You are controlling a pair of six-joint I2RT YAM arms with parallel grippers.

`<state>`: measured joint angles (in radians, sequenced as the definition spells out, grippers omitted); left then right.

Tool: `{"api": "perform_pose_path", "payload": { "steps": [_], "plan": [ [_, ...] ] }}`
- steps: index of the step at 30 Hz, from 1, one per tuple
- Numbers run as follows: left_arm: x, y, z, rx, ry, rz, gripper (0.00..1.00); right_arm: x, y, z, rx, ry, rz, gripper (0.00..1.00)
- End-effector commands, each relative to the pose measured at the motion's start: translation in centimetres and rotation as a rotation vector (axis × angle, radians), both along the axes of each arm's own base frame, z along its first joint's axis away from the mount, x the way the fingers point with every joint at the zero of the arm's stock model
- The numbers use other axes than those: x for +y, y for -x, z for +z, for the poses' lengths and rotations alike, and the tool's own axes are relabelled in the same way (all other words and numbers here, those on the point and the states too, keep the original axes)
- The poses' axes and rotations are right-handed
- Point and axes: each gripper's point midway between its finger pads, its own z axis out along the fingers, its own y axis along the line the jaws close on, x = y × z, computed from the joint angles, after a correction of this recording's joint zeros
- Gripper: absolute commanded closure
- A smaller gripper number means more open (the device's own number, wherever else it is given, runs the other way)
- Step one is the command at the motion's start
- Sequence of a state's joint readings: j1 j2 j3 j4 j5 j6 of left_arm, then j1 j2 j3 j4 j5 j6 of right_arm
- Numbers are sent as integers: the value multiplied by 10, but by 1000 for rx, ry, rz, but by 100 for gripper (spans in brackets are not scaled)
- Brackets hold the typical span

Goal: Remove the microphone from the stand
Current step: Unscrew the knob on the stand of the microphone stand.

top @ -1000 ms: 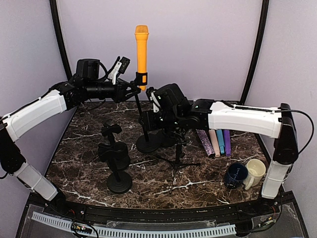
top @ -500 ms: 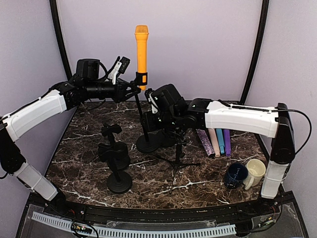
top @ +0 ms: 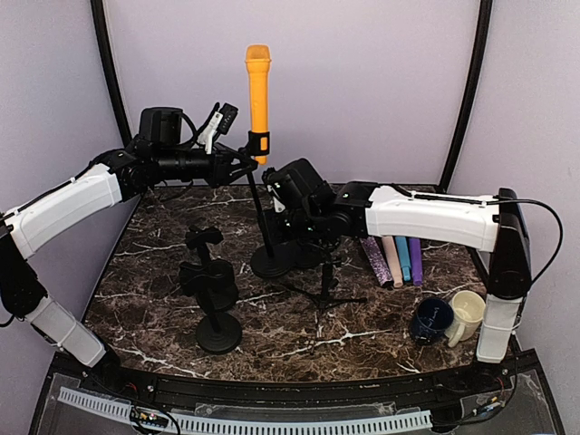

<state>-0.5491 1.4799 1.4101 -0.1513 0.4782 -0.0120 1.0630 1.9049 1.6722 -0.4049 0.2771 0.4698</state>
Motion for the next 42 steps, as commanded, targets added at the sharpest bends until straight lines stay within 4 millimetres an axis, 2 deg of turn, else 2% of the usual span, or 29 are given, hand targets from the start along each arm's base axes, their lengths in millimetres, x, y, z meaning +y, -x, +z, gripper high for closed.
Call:
{"api": "perform_pose_path", "payload": {
  "steps": [1, 5, 11, 17, 27, 29, 32, 35, 37, 38, 42],
  "plan": [
    [-1, 6, 67, -163, 112, -23, 100, 6, -4, 17, -44, -24, -15, 76],
    [-1, 6, 67, -164, 111, -21, 100, 5, -4, 19, -55, -17, -14, 83],
    [0, 6, 65, -159, 106, -18, 100, 3, -5, 17, -79, 25, -15, 88],
    [-2, 2, 55, -142, 88, -19, 100, 2, -3, 15, -147, 122, -3, 94],
    [-2, -2, 39, -145, 43, -16, 100, 10, 3, 17, -444, 416, 30, 100],
    [-3, -3, 37, -139, 40, -18, 100, 12, 2, 18, -487, 449, 38, 100],
    [-3, -3, 36, -137, 38, -17, 100, 16, 4, 27, -503, 410, 43, 99],
    [-3, -4, 36, -142, 36, -14, 100, 20, 8, 40, -496, 327, 60, 76],
    [-3, -5, 35, -146, 32, -13, 100, 19, 14, 51, -492, 264, 68, 53],
    [-3, -6, 35, -149, 29, -9, 100, 18, 16, 57, -483, 221, 63, 46],
    [-1, -11, 32, -171, 5, 7, 100, -4, 22, 83, -456, 85, 29, 27]
  ]
}}
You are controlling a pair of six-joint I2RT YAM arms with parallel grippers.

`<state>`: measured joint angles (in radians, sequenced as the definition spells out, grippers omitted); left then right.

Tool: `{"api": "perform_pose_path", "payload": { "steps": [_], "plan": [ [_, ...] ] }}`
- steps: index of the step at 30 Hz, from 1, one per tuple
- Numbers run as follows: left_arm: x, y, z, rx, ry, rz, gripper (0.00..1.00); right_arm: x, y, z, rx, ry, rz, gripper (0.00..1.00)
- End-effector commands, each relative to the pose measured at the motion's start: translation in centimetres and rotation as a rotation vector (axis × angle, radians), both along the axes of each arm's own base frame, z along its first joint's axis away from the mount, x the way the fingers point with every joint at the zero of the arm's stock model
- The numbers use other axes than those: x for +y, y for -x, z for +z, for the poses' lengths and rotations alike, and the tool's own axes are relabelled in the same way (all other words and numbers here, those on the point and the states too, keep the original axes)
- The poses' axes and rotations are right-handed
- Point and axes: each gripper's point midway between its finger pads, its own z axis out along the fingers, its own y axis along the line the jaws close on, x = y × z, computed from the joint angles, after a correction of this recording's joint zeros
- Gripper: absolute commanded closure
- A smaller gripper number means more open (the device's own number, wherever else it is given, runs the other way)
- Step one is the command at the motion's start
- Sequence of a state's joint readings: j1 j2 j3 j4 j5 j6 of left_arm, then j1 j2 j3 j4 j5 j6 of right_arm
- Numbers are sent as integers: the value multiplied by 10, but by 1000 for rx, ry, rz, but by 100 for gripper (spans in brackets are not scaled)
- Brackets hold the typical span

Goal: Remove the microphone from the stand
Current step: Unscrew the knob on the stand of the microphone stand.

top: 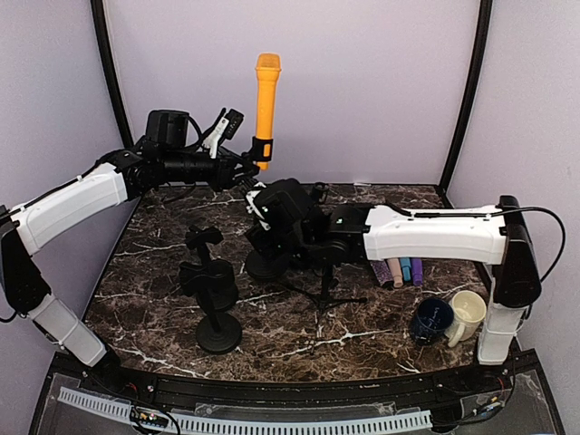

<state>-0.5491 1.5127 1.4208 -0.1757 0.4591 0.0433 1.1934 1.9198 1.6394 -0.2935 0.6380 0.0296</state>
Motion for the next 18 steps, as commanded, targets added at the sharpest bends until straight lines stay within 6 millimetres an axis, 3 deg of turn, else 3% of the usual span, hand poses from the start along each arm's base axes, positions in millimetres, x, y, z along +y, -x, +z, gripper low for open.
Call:
{"api": "perform_pose_path", "payload": {
  "steps": [1, 6, 11, 18],
  "plan": [
    [0, -4, 46, -165, 56, 2, 100, -17, 10, 75, -9, -295, 9, 25],
    [1, -9, 45, -176, 45, 14, 100, -52, 9, 91, 71, -448, -9, 18],
    [-1, -14, 33, -148, 33, 13, 100, -82, 2, 89, 131, -558, -72, 17],
    [-4, -13, 11, -141, 26, -10, 100, -99, -1, 90, 143, -617, -119, 17]
  ]
}}
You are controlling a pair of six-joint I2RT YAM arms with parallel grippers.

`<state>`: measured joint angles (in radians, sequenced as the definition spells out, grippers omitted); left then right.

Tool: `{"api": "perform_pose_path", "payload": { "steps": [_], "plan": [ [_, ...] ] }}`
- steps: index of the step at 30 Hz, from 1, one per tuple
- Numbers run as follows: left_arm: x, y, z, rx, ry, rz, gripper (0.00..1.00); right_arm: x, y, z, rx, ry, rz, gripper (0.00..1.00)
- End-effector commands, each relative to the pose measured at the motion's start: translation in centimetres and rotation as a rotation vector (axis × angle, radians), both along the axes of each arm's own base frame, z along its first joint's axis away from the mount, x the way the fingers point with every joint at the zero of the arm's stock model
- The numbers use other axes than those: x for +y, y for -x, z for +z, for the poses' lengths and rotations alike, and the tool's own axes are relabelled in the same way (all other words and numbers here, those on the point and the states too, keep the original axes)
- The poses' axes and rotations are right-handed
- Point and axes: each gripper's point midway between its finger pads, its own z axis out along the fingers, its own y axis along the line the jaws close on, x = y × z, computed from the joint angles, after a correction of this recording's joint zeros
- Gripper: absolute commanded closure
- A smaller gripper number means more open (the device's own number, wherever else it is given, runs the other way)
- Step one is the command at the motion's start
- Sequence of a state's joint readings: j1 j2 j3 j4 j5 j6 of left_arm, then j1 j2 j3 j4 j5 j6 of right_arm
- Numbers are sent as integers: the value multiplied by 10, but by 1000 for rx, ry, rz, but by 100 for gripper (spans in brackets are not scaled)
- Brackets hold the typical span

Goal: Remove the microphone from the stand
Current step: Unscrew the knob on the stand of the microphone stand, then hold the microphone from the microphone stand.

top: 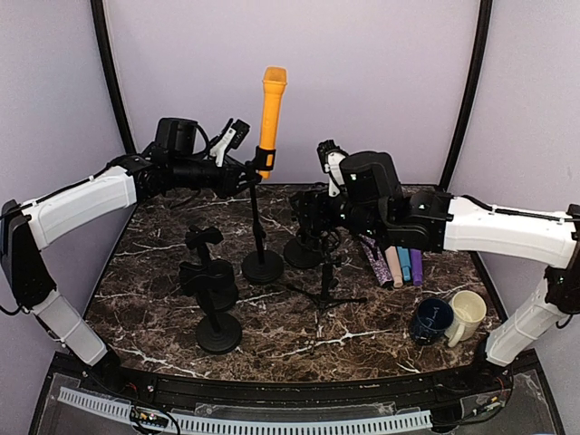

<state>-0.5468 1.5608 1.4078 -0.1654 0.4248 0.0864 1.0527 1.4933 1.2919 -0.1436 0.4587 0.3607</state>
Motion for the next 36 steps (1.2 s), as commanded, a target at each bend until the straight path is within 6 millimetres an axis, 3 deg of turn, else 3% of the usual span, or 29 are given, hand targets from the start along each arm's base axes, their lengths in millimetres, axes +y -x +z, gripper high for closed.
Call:
{"api": "perform_pose_path", "payload": {
  "steps": [1, 8, 16, 18, 24, 29, 36],
  "plan": [
    [-4, 3, 37, -150, 85, -46, 100, -4, 1, 18, 4, -120, -12, 16],
    [-7, 9, 17, -158, 70, -95, 97, -12, 0, 23, 9, -161, -33, 16],
    [-5, 15, 22, -165, 76, -104, 53, -20, -3, 28, 22, -207, -33, 13],
    [-5, 16, 26, -171, 81, -105, 46, -20, -5, 32, 25, -229, -22, 13],
    [-5, 24, 32, -168, 101, -127, 38, -14, -15, 49, 23, -288, 3, 7],
    [-4, 27, 38, -169, 113, -129, 39, 1, -28, 66, 20, -320, 47, 2],
    [-5, 26, 31, -151, 96, -137, 61, 24, -54, 91, -7, -342, 85, 2]
  ]
}}
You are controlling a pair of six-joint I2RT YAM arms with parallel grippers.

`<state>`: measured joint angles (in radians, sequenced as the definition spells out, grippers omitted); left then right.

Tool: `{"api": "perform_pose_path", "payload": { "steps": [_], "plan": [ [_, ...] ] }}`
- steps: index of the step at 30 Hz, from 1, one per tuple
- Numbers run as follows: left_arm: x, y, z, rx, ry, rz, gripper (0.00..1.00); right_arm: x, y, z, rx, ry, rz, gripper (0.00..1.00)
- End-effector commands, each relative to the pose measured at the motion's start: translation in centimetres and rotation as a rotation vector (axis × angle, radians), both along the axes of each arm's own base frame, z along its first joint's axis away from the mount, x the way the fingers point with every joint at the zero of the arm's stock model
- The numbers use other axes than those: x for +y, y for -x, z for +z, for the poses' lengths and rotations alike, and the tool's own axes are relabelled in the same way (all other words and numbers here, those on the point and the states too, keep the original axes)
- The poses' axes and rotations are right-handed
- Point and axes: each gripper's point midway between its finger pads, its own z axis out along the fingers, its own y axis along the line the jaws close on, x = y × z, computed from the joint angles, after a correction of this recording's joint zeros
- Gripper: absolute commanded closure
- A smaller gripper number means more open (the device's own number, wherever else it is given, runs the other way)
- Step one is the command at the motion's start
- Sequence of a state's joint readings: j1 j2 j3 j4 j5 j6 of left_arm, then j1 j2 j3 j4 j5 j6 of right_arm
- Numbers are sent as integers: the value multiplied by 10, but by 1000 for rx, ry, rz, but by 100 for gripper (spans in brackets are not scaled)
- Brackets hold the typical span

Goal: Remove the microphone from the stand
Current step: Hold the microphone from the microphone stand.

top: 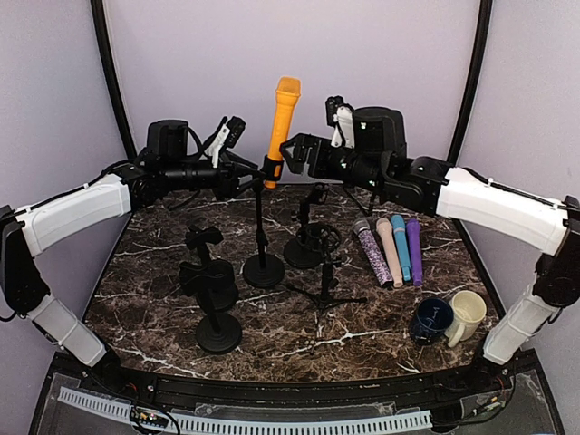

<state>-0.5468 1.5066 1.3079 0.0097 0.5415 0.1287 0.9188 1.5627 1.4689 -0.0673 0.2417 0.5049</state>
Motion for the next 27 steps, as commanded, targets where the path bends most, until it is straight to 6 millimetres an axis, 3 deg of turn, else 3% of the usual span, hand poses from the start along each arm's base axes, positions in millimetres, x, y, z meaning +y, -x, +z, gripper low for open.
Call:
{"api": "perform_pose_path", "payload": {
  "steps": [1, 7, 17, 21, 24, 27],
  "plan": [
    [3, 6, 12, -26, 12, -17, 65, 17, -15, 28, -51, -50, 45, 2],
    [5, 7, 1, -18, -23, -17, 87, 23, -45, 29, -53, -25, -12, 1],
    [11, 10, -22, 3, -76, -4, 90, 31, -59, 19, -48, 3, -41, 2],
    [12, 11, -15, -4, -60, -1, 79, 29, -57, 10, -32, 10, -40, 3],
    [11, 13, -10, -10, -46, -4, 60, 25, -55, 6, -29, 21, -43, 2],
    [10, 11, -11, -4, -48, -4, 47, 26, -55, -1, -21, 46, -38, 2]
  ]
}}
